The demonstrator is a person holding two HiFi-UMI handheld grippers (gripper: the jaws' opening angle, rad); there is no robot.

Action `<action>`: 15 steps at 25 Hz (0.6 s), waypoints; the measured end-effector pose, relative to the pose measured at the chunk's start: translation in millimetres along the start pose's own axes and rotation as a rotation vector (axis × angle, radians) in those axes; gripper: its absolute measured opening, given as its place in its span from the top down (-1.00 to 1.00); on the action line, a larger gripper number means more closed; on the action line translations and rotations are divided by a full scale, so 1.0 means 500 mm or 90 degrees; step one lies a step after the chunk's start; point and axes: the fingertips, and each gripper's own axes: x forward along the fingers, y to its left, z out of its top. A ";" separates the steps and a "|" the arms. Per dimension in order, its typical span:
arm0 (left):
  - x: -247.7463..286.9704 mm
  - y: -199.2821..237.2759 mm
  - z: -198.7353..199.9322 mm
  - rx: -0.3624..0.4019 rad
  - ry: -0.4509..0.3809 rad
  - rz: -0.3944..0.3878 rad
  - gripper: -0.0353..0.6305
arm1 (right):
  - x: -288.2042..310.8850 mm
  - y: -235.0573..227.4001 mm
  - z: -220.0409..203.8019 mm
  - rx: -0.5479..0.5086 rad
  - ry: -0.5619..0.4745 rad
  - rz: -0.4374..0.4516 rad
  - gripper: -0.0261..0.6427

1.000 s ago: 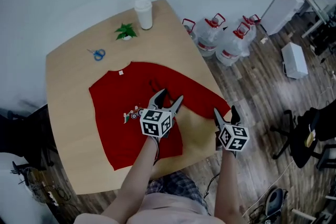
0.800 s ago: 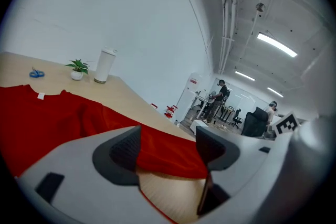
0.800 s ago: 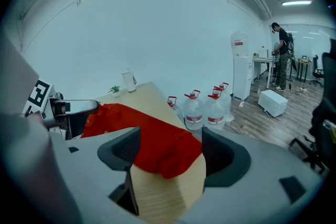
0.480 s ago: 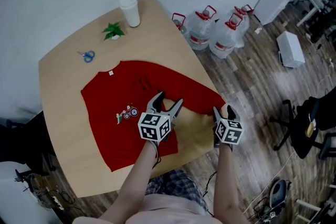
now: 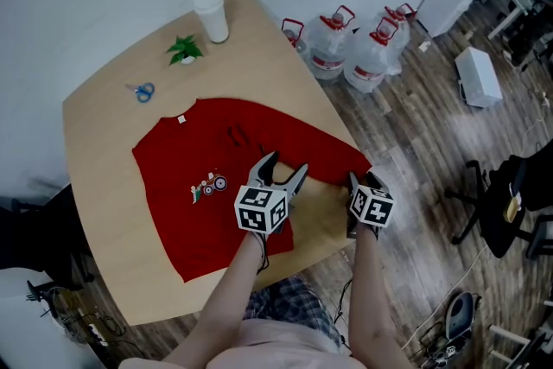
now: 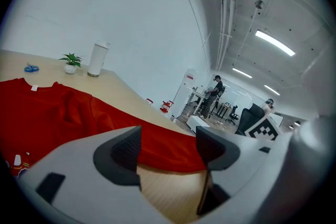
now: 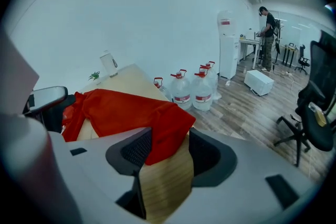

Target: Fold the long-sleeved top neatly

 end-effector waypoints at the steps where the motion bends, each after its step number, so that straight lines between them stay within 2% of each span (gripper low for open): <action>1: -0.001 0.001 -0.001 -0.001 0.000 0.001 -0.04 | 0.000 0.000 0.000 -0.001 -0.002 0.000 0.29; 3: -0.005 0.006 -0.002 -0.003 0.001 0.005 -0.04 | 0.000 0.005 0.000 -0.005 -0.004 0.011 0.37; 5: -0.009 0.011 -0.003 -0.005 0.000 0.010 -0.04 | 0.002 0.018 0.000 -0.013 -0.001 0.027 0.68; 6: -0.011 0.013 -0.003 -0.006 0.000 0.012 -0.04 | 0.002 0.023 0.001 -0.021 0.001 0.028 0.75; 9: -0.022 0.021 0.000 -0.008 -0.003 0.019 -0.04 | -0.013 0.021 0.018 -0.042 -0.007 0.014 0.81; 15: -0.052 0.063 0.025 -0.011 -0.021 0.048 -0.04 | -0.074 0.010 0.109 -0.044 -0.074 0.004 0.82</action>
